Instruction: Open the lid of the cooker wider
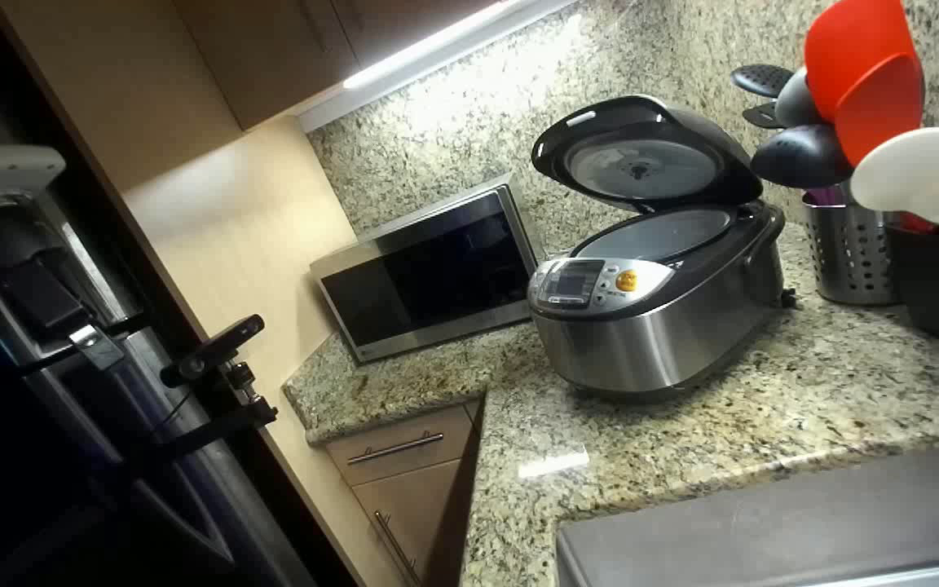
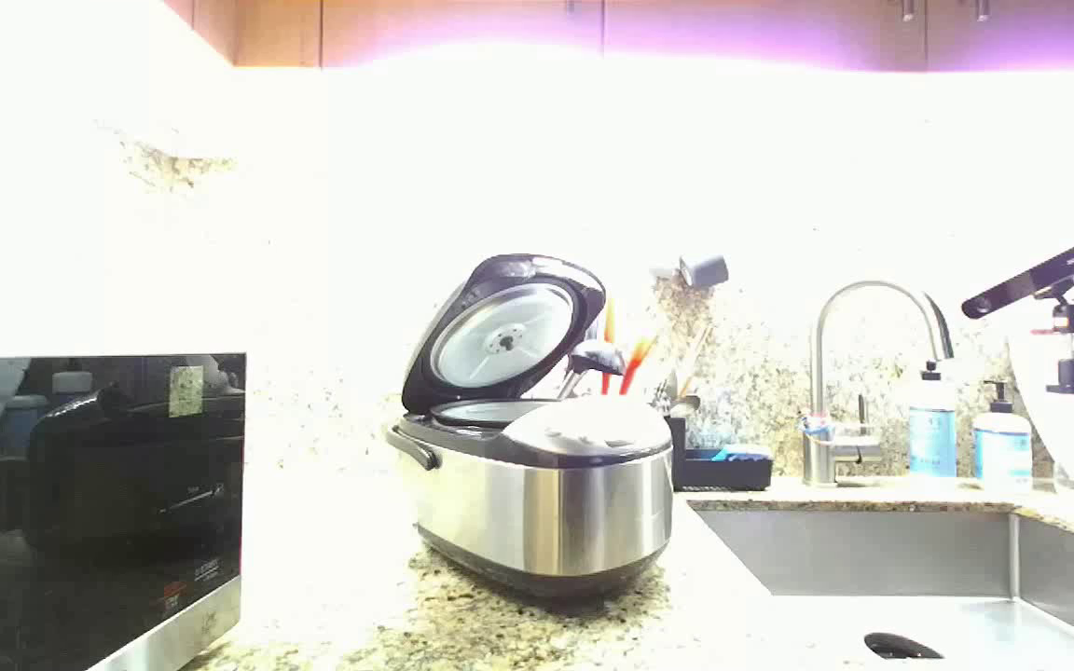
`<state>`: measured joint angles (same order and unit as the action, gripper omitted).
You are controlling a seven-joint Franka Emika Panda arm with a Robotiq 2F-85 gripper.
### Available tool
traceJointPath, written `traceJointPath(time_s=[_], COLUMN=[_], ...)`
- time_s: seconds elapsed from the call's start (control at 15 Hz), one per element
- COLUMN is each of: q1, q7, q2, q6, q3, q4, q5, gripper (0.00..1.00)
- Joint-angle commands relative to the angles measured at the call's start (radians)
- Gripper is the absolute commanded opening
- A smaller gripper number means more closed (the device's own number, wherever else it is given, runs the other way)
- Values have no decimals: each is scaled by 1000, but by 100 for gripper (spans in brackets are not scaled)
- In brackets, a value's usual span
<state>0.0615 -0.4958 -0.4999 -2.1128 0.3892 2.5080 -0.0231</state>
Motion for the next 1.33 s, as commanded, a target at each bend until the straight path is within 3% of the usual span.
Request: traceJointPath(time_s=[0.0,0.27,0.67,1.27], q1=[24,22,-31,-131], q7=[-11,-11,-51,-244], q2=[5,19,59,299], q6=[3,10,20,-91], q3=[-22,-23,-49,-105], q4=[-2,-38,-194,-374], q5=[-14,-16,-57,-268], gripper=[100,100,100,100])
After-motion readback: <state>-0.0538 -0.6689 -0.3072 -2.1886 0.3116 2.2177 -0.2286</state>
